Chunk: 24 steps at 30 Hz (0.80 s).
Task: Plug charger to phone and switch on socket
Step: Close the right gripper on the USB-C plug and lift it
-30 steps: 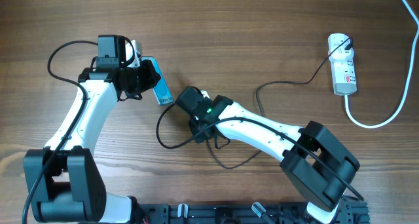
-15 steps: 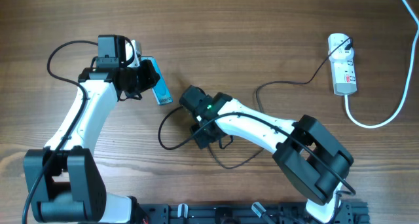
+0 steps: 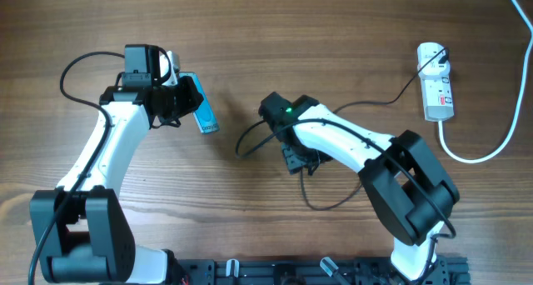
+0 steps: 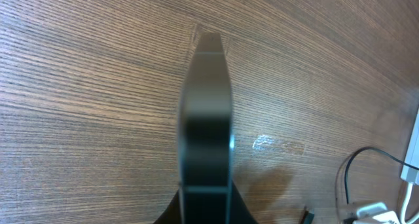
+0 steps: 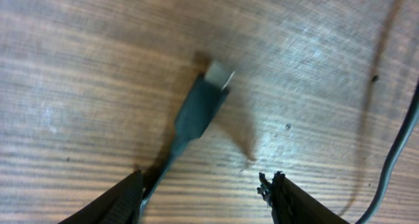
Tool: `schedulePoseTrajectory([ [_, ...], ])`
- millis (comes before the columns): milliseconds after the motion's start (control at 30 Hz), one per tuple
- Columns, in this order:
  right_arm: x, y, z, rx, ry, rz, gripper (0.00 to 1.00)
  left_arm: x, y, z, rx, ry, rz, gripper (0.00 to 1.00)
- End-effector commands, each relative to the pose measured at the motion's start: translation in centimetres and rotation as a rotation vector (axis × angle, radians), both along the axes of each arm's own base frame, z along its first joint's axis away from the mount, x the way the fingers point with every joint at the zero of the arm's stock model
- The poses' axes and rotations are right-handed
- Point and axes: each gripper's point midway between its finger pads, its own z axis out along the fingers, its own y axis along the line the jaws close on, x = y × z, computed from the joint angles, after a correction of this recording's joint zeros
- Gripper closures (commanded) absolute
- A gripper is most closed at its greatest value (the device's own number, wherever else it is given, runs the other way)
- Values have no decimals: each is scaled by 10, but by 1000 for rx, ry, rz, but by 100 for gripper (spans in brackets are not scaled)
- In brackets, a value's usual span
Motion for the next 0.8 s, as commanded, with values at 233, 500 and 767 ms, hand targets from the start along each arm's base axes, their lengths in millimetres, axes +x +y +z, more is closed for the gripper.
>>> schedulePoseTrajectory([
  [233, -14, 18, -8, 115, 91, -194, 21, 2, 2, 2, -5, -7, 6, 96],
  [500, -8, 22, -14, 141, 62, -186, 28, 2, 2, 2, -5, -7, 6, 96],
  [767, -4, 14, -14, 95, 21, -234, 53, 2, 2, 2, -5, -7, 6, 96],
])
